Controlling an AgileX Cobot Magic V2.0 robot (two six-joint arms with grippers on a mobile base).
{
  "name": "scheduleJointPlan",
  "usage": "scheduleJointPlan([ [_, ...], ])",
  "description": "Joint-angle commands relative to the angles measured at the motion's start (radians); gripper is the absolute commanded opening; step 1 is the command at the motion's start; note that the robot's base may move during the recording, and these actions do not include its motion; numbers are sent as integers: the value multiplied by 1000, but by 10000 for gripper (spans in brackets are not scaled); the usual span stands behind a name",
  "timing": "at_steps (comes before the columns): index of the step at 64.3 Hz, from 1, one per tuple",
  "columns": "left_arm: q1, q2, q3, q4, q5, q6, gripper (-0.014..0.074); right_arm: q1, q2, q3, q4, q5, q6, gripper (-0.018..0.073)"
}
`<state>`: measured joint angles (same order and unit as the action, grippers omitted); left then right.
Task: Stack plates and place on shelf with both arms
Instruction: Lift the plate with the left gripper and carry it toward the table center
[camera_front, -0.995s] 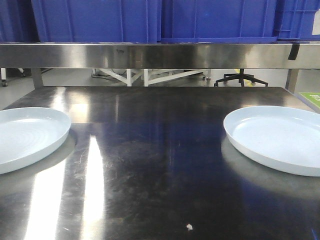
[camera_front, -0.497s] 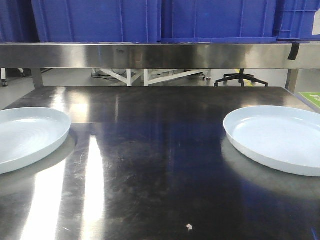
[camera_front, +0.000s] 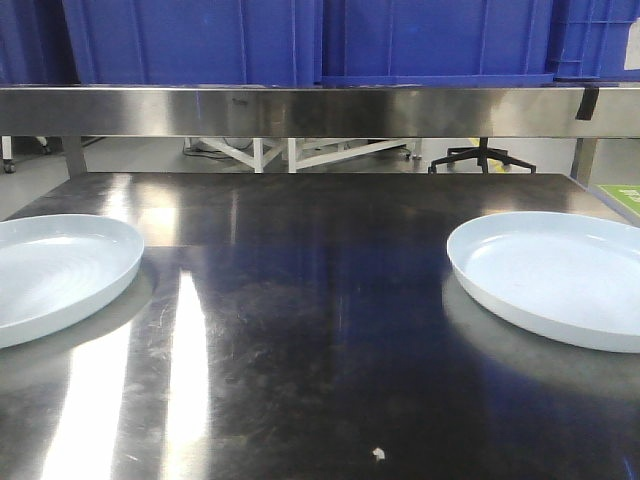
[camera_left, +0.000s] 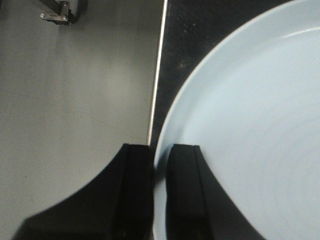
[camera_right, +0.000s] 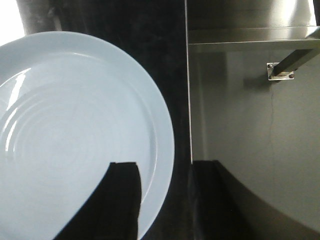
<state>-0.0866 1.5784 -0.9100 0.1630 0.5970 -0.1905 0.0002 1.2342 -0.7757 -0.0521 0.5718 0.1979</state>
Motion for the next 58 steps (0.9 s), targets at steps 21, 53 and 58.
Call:
scheduleJointPlan([
  [21, -123, -209, -201, -27, 61, -8, 92, -2, -18, -35, -7, -46, -3, 368],
  [53, -367, -140, -259, -168, -51, -8, 92, -2, -18, -35, -7, -34, -3, 368],
  [58, -405, -101, -259, -175, -80, -8, 92, -2, -18, -35, -7, -34, -3, 368],
])
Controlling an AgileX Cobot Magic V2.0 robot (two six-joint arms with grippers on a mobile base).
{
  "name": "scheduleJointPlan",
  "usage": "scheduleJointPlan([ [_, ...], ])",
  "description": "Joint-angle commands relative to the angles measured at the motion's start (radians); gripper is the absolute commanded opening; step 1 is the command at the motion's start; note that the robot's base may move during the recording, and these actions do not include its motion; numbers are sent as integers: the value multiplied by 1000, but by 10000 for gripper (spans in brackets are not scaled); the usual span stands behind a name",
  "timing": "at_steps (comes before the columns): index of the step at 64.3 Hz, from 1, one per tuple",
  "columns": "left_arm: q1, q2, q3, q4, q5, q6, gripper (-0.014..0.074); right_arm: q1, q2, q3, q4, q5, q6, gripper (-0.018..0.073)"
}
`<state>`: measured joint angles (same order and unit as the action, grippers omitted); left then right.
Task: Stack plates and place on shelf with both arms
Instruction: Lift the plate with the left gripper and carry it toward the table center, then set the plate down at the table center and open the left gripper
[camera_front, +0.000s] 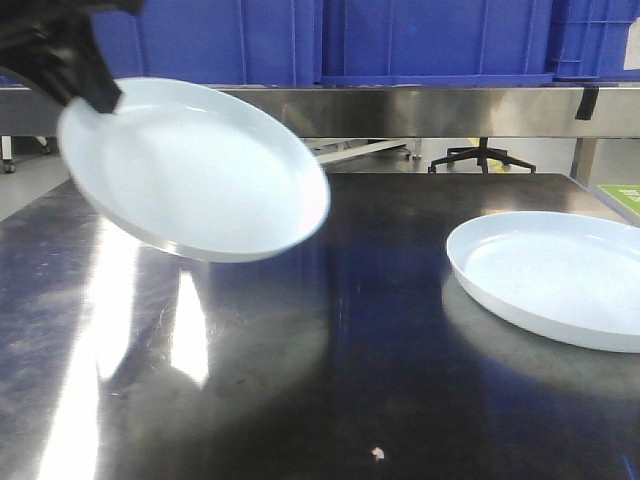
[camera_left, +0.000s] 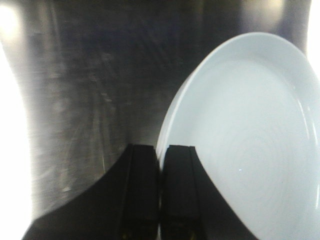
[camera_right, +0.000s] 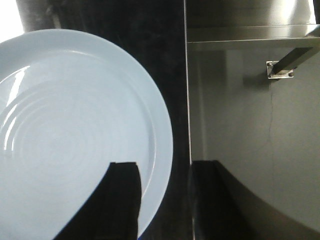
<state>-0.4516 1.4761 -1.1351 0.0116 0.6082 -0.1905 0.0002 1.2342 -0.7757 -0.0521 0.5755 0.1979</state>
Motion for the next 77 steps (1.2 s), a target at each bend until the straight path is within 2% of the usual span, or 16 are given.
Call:
scheduleJointPlan([
  [1, -46, 13, -34, -23, -97, -8, 92, -2, -18, -35, -7, -38, -3, 368],
  [12, -95, 103, -34, -23, -139, -8, 92, -2, -18, -35, -7, -39, -3, 368],
  [30, -100, 191, -34, -18, -152, -8, 99, -2, -18, -35, -7, -42, -3, 368],
  [36, -100, 201, -34, -12, -152, 3, 181, -2, -18, -35, -7, -42, -3, 368],
  [46, -100, 203, -34, -6, -160, 33, 473, -2, -18, -35, -7, -42, -3, 368],
  [51, -100, 203, -34, -6, -160, 33, 545, -2, -18, -35, -7, -42, -3, 368],
  [55, -100, 201, -38, -12, -150, 31, 529, -2, -18, -35, -7, -42, -3, 368],
  [60, -97, 199, -64, -6, -108, 31, 432, -2, -18, -35, -7, -42, -3, 368],
  [64, -85, 195, -91, -4, -80, 31, 293, -2, -18, -35, -7, -42, -3, 368],
  [69, -54, 175, -125, -4, -53, 31, 59, -2, -18, -35, -7, -42, -3, 368],
  [73, -26, 150, -147, -3, -39, 31, 115, -2, -18, -35, -7, -42, -3, 368],
  [77, 12, 110, -158, -3, -29, 31, 107, -2, -18, -35, -7, -42, -3, 368],
])
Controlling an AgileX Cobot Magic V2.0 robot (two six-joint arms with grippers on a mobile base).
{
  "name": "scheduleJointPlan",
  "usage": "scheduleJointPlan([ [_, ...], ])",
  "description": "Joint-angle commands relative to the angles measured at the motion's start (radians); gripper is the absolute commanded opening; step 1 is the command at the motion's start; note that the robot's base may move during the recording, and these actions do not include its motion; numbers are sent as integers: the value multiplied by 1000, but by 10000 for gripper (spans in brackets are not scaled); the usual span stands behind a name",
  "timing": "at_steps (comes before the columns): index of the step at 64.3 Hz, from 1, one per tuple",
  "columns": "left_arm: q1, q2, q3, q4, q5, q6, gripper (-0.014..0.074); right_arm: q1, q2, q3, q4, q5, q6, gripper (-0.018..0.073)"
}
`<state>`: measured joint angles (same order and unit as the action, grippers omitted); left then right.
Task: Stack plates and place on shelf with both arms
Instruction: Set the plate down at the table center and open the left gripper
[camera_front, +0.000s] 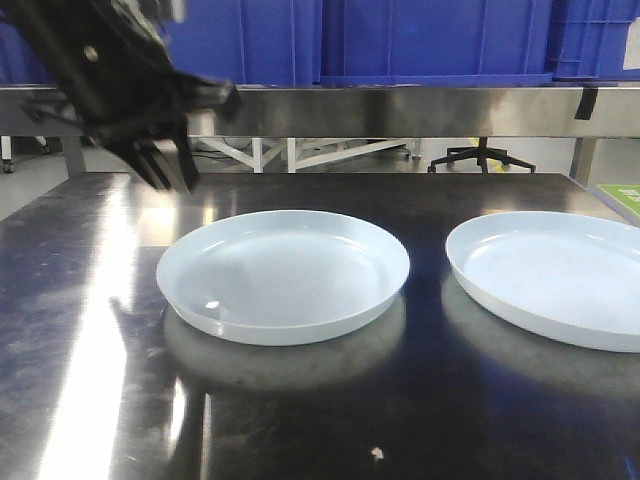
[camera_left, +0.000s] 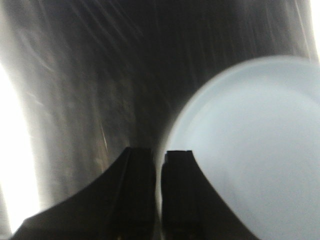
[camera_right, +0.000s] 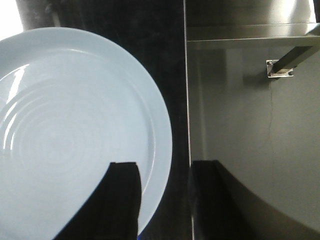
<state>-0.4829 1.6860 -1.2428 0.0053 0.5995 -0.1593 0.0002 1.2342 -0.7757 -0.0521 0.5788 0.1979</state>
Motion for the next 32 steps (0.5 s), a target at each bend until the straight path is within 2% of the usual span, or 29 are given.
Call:
scheduleJointPlan([
  [1, 52, -110, -50, 3, -19, -1, 99, -2, -18, -35, -7, -45, -3, 368],
  [17, 242, -357, 25, 51, 6, -1, 87, -2, -18, -35, -7, -45, -3, 368],
  [32, 404, -630, 295, 51, -124, -47, 87, -2, -18, -35, -7, -44, -3, 365],
])
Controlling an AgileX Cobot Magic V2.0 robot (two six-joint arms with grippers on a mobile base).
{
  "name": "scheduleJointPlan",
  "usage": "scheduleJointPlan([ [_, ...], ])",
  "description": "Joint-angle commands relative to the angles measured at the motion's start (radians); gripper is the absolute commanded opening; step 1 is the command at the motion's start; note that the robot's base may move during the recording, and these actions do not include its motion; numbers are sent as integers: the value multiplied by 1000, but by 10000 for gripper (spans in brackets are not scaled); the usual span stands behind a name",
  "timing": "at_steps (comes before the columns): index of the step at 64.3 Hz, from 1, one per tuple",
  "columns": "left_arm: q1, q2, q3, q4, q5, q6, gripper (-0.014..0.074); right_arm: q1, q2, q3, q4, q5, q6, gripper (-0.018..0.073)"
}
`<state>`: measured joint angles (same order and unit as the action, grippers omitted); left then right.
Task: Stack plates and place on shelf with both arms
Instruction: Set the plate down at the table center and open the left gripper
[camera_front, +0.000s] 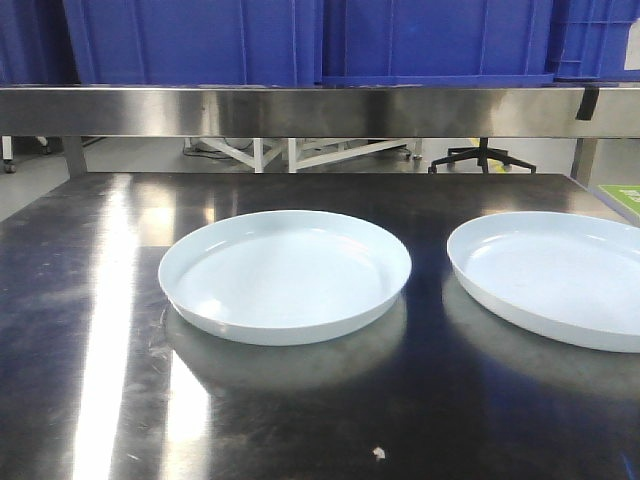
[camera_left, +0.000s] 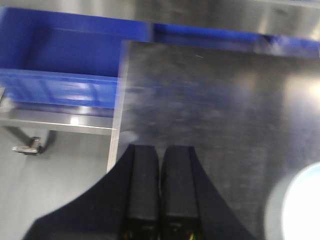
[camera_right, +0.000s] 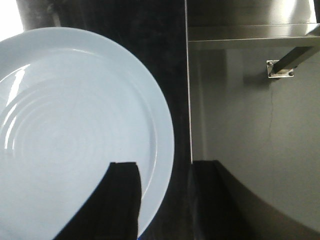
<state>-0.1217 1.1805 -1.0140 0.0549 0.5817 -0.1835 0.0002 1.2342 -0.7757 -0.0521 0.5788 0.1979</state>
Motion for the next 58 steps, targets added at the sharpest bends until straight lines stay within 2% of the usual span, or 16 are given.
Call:
scheduleJointPlan([
  [1, 50, -142, 86, 1, -112, -23, 86, -2, -18, -35, -7, -44, -3, 365],
  [8, 82, -273, 234, 1, -135, -23, 86, -2, -18, -35, -7, -44, -3, 365],
  [16, 82, -431, 405, -5, -133, -23, 86, -2, -18, -35, -7, -45, -3, 365],
  [24, 82, -551, 509, -18, -120, -23, 86, -2, -18, -35, -7, -45, -3, 365],
  [35, 82, -669, 574, -19, -65, -23, 86, -2, -18, -35, -7, -45, -3, 365],
  [50, 82, -684, 588, -19, -51, -23, 86, -2, -18, -35, -7, -45, -3, 361],
  [55, 82, -684, 588, -19, -46, -23, 87, -2, -18, -35, -7, -45, -3, 312],
  [58, 82, -684, 588, -21, -44, -23, 86, -2, -18, -35, -7, -45, -3, 245],
])
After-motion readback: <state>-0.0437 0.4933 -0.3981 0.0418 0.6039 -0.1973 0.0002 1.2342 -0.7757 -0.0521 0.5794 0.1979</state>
